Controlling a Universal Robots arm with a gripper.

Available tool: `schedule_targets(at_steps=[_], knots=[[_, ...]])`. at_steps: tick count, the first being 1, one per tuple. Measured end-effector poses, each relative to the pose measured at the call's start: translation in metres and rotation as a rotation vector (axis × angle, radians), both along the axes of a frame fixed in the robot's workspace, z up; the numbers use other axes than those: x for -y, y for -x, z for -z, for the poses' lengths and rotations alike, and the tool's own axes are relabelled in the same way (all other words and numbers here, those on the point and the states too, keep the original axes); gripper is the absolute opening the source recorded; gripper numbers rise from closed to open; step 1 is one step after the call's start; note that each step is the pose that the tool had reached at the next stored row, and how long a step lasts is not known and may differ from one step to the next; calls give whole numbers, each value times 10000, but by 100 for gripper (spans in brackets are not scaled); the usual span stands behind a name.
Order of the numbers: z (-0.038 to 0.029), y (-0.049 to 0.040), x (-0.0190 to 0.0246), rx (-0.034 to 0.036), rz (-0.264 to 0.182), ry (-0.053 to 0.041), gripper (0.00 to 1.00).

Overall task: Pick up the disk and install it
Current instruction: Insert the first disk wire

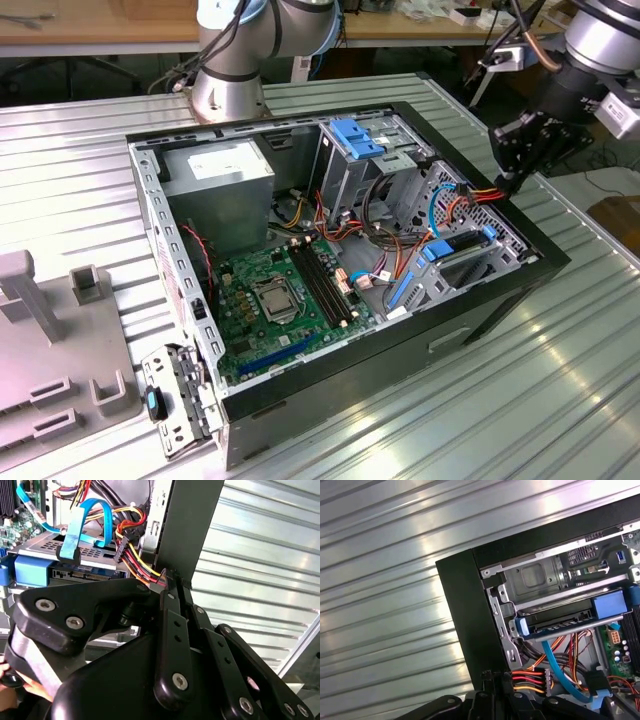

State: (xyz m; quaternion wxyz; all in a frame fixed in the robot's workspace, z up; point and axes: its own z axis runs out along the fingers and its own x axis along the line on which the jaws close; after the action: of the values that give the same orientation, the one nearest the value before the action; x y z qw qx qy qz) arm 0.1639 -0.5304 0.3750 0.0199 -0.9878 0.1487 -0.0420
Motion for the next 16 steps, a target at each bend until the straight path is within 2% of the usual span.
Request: schedule_targets(at_steps=[4, 9, 16], knots=[[3, 1, 0, 0, 415, 0, 16], [4, 28, 1, -1, 666, -1, 16], [7, 45, 1, -1, 1529, -1, 16]])
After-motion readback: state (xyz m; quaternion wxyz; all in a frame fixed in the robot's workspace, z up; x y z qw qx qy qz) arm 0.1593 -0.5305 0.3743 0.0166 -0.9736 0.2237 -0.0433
